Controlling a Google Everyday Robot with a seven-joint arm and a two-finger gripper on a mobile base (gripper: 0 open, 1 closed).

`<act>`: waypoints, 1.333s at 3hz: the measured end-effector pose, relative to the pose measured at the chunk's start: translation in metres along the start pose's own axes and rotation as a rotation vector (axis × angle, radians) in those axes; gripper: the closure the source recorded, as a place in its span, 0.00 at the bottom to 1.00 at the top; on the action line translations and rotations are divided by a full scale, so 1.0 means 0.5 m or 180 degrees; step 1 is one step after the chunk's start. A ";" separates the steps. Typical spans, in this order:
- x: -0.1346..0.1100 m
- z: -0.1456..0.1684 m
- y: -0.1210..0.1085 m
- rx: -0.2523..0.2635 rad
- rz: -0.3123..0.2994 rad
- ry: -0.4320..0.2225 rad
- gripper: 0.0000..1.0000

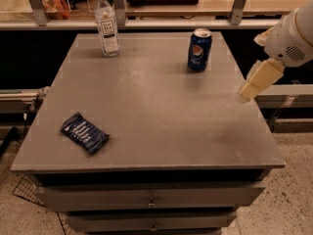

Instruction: Move pepsi can near blue plastic bottle

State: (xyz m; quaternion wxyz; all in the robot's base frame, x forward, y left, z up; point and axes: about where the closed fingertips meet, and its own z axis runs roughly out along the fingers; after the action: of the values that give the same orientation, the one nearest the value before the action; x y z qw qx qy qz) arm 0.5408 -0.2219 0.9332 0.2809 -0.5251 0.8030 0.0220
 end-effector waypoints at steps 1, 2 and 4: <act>-0.014 0.054 -0.066 0.0089 0.0239 -0.0405 0.00; -0.040 0.104 -0.123 0.0145 0.0486 -0.0888 0.00; -0.126 0.211 -0.182 0.0127 0.0760 -0.1715 0.00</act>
Offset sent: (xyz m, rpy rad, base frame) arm 0.1297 0.0082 -0.0200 0.5067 -0.1965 -0.1280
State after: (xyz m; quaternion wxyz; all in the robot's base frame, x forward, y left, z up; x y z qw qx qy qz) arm 0.6822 -0.1756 0.8980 0.4896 -0.3965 0.7560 0.1777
